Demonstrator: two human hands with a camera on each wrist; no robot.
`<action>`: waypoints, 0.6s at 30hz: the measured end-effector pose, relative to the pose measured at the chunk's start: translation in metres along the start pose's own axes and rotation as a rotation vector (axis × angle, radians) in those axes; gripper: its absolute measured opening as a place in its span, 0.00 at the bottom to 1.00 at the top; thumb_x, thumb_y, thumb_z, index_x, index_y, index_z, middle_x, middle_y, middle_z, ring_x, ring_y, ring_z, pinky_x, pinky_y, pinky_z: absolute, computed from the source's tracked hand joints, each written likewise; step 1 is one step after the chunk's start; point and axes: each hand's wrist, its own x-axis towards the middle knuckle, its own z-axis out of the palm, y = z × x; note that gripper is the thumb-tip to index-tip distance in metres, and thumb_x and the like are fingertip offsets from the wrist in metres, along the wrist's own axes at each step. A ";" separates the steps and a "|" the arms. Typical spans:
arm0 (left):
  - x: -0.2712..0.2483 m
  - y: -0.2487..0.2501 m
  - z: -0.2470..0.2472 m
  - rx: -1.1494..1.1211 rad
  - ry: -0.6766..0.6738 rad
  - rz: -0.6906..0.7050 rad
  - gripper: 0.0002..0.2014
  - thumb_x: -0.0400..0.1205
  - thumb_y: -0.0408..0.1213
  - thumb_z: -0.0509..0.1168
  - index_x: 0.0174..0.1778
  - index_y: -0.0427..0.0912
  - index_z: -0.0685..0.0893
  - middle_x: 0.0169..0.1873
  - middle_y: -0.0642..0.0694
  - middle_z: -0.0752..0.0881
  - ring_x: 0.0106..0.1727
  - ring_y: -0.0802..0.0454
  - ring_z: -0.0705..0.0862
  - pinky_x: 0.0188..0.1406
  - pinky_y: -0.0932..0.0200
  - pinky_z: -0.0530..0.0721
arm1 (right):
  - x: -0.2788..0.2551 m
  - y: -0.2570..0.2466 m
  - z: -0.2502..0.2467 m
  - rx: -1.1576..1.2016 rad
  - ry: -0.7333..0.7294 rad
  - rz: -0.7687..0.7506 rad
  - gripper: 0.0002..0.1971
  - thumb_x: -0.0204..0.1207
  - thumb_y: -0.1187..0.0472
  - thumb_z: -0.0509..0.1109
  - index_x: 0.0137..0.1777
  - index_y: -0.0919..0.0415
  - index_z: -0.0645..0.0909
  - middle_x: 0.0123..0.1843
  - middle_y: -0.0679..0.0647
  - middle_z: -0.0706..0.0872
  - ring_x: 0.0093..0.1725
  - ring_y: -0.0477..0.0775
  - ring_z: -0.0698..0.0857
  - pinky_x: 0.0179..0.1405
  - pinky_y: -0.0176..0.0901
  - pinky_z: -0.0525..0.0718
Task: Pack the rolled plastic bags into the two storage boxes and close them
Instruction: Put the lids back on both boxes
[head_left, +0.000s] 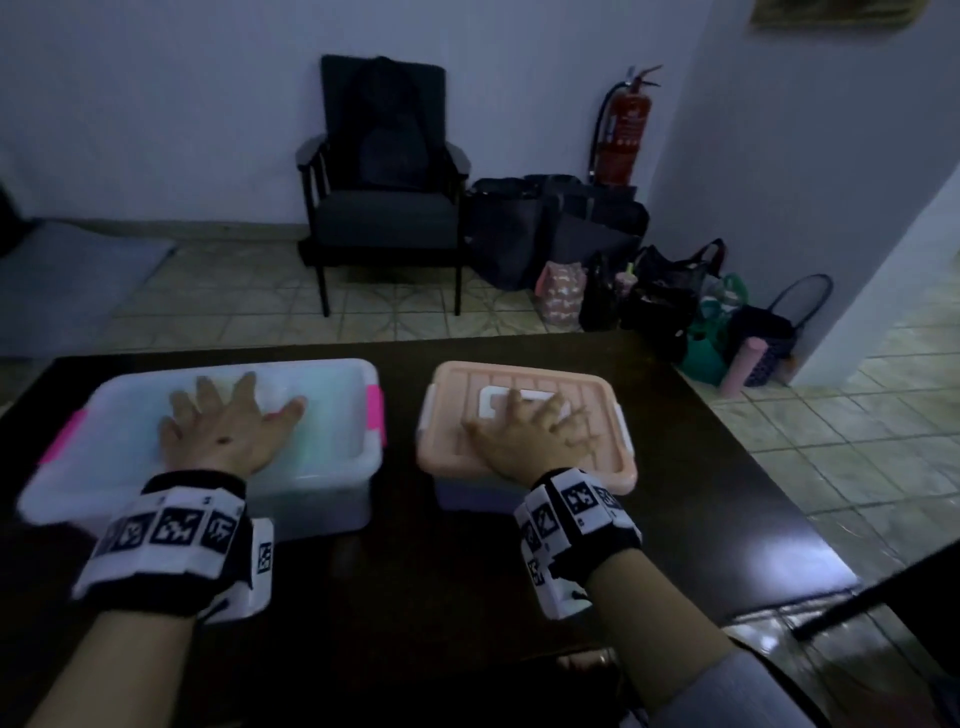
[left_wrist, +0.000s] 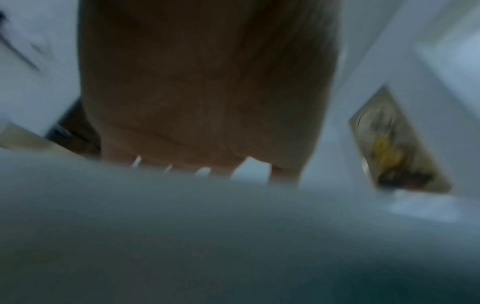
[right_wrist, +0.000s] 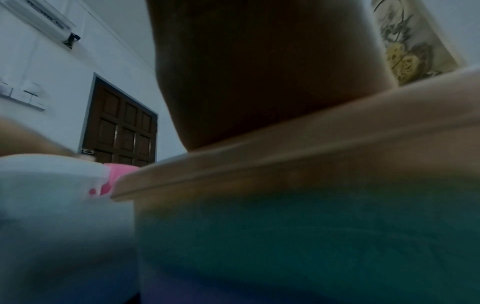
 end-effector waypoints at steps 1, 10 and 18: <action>0.000 -0.011 0.003 0.047 -0.026 -0.017 0.37 0.79 0.68 0.47 0.82 0.54 0.51 0.83 0.40 0.47 0.82 0.36 0.46 0.79 0.40 0.48 | -0.003 -0.004 0.000 -0.015 0.009 0.007 0.45 0.70 0.25 0.53 0.82 0.44 0.44 0.83 0.67 0.35 0.80 0.77 0.37 0.73 0.79 0.39; 0.021 -0.012 0.010 0.118 -0.013 0.058 0.36 0.76 0.73 0.40 0.81 0.66 0.48 0.83 0.51 0.43 0.82 0.35 0.41 0.79 0.37 0.42 | 0.009 -0.025 0.006 -0.126 0.009 -0.053 0.47 0.67 0.22 0.54 0.82 0.42 0.43 0.83 0.66 0.35 0.80 0.76 0.36 0.73 0.79 0.38; 0.070 0.012 0.008 0.113 -0.006 0.075 0.36 0.77 0.72 0.40 0.81 0.64 0.48 0.83 0.49 0.44 0.81 0.32 0.41 0.78 0.34 0.43 | 0.051 -0.049 0.000 -0.142 0.027 -0.073 0.46 0.67 0.22 0.54 0.81 0.40 0.43 0.84 0.64 0.37 0.81 0.74 0.38 0.74 0.78 0.38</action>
